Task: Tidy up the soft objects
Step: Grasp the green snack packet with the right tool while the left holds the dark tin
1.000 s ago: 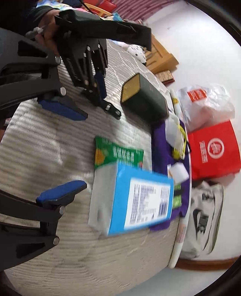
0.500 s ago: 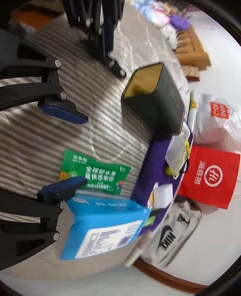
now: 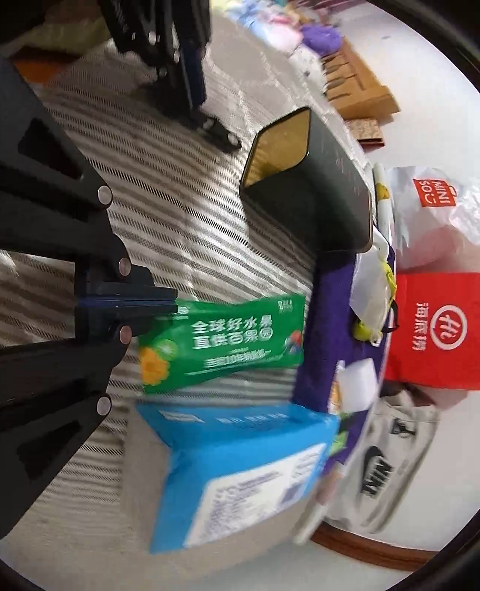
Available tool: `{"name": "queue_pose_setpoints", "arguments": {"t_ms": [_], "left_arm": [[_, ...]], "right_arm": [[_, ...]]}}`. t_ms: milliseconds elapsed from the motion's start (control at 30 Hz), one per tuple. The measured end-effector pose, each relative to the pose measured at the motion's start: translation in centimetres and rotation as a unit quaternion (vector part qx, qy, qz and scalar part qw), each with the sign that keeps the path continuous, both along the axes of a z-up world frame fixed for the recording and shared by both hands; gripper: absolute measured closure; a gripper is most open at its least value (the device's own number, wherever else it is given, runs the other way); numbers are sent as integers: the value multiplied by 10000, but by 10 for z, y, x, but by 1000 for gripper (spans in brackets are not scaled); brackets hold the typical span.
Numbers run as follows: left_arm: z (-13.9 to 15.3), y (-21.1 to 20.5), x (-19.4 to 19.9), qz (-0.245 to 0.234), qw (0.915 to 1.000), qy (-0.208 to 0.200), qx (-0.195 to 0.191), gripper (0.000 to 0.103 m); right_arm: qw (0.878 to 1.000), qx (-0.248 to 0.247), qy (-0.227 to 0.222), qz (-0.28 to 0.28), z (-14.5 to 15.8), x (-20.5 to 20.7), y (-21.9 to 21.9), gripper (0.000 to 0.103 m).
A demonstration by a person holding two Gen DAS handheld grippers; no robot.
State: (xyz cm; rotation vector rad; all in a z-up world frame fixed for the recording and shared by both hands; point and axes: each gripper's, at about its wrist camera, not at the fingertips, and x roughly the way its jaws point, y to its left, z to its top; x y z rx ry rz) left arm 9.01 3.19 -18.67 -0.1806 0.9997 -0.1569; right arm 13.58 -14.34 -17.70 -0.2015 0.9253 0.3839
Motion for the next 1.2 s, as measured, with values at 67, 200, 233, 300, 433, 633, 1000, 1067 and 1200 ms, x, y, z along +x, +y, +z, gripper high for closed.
{"name": "queue_pose_setpoints", "arguments": {"t_ms": [67, 200, 233, 300, 433, 633, 1000, 1067, 1200], "left_arm": [[0, 0, 0, 2, 10000, 6, -9, 83], [-1, 1, -1, 14, 10000, 18, -58, 83], [-1, 1, -1, 9, 10000, 19, -64, 83], [-1, 1, 0, 8, 10000, 29, -68, 83], [0, 1, 1, -9, 10000, 65, -53, 83], [0, 3, 3, -37, 9999, 110, -112, 82], [0, 5, 2, -125, 9998, 92, -153, 82], [0, 6, 2, -119, 9998, 94, -163, 82], [0, 6, 2, -108, 9998, 98, -160, 82]], "right_arm": [[9999, 98, 92, 95, 1, -5, -3, 103], [9990, 202, 210, 332, 5, -24, -5, 103], [9991, 180, 97, 361, 9, -28, -4, 103], [9988, 148, -122, 453, 16, -30, -1, 100], [9985, -34, -375, 396, 18, -13, 8, 60], [9983, -446, -371, -11, 0, 16, 18, 74], [9992, -323, -246, -55, 1, 15, 11, 99], [9996, -263, -109, 50, 2, 5, 8, 99], [9991, -240, 170, 301, 5, -23, 0, 99]]}}
